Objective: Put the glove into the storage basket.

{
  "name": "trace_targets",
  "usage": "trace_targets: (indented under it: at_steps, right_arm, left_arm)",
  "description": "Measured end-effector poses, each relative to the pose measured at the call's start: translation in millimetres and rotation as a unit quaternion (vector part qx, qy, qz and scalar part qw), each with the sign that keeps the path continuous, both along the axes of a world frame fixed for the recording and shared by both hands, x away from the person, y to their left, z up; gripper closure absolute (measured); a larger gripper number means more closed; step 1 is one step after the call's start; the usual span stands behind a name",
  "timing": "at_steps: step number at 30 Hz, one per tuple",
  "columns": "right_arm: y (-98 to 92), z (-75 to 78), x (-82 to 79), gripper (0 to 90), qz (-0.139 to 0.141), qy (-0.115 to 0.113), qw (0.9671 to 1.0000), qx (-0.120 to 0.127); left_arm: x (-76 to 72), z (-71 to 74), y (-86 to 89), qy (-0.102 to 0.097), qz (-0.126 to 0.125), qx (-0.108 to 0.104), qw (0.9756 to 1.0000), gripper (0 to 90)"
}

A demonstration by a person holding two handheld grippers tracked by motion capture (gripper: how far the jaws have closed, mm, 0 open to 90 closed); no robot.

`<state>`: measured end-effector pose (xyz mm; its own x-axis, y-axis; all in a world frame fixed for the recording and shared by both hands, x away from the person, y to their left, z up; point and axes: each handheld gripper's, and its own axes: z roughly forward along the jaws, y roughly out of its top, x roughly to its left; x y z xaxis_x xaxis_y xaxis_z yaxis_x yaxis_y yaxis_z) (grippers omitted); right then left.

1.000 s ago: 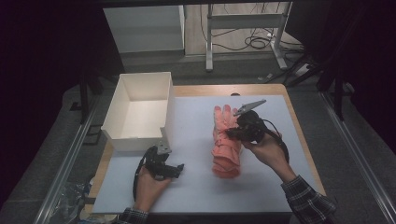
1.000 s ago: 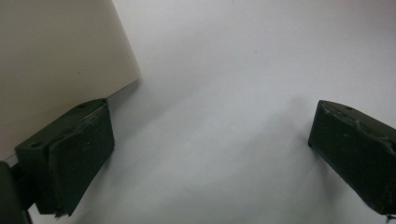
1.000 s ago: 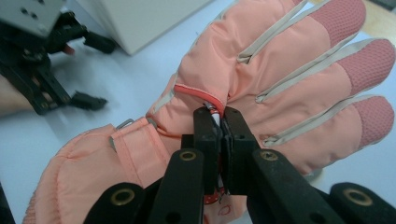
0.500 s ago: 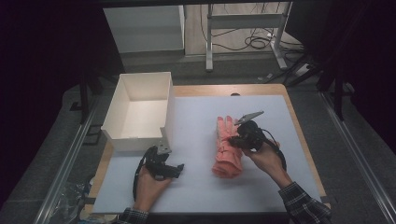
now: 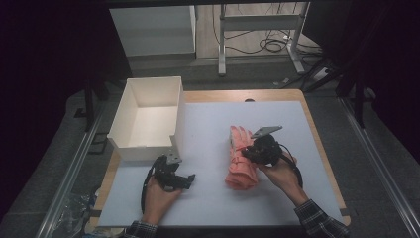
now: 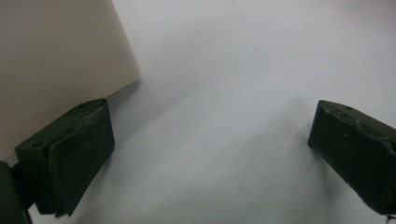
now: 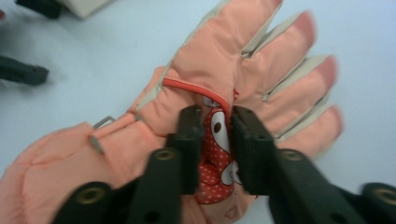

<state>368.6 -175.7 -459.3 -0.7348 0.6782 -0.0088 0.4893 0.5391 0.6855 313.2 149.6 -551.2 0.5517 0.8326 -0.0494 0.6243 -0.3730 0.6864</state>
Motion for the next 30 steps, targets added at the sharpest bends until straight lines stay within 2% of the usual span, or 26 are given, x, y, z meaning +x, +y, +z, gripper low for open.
trace_targets:
  at_steps: [2,5,8,11,12,14,15,18,19,26,28,30]
  right_arm:
    - [-4.8,4.5,-1.6,62.2,-0.001,-0.004,0.9999,0.016]
    - [-12.4,10.9,-4.2,58.9,-0.006,-0.012,0.9995,0.028]
    - [-24.6,17.5,-8.9,56.9,-0.012,-0.025,0.9991,0.032]
    - [-32.0,16.9,-11.6,55.8,-0.017,-0.027,0.999,0.031]
    - [-39.6,12.6,-14.2,55.2,-0.02,-0.025,0.999,0.031]
    - [-43.3,9.3,-15.8,55.2,-0.022,-0.023,0.999,0.031]
    - [-50.1,1.5,-18.9,55.1,-0.028,-0.019,0.999,0.029]
    - [-56.4,-6.6,-21.8,54.9,-0.029,-0.014,0.999,0.03]
    - [-61.4,-14.0,-25.6,54.9,-0.032,-0.01,0.9989,0.033]
    - [-69.3,-33.3,-38.6,55.4,-0.028,0.007,0.9985,0.046]
    - [-67.0,-43.0,-45.8,55.4,-0.019,0.012,0.9989,0.042]
    - [-65.7,-46.0,-47.8,55.4,-0.014,0.011,0.999,0.04]
  left_arm:
    - [0.0,0.0,0.0,0.0,0.0,0.0,1.0,0.1]
    - [0.0,0.0,0.0,0.0,0.0,0.0,1.0,0.1]
    - [0.0,0.0,0.0,0.0,0.0,0.0,1.0,0.1]
    - [0.0,-0.1,0.0,0.0,0.0,0.0,1.0,0.1]
    - [-0.1,0.1,0.1,0.001,-0.001,0.001,1.0,0.1]
    - [-0.1,0.0,-0.2,0.001,0.0,-0.001,1.0,0.1]
    - [-0.1,-0.1,-0.2,0.001,0.001,-0.001,1.0,0.1]
    - [-0.1,-0.1,-0.3,0.001,0.001,-0.001,1.0,0.1]
    - [0.0,0.2,0.3,0.0,-0.002,0.002,1.0,0.1]
    - [0.1,0.2,0.3,0.0,-0.002,0.003,1.0,0.1]
    - [0.1,0.2,0.3,0.0,-0.002,0.003,1.0,0.1]
    - [0.1,0.2,0.3,0.0,-0.002,0.003,1.0,0.1]
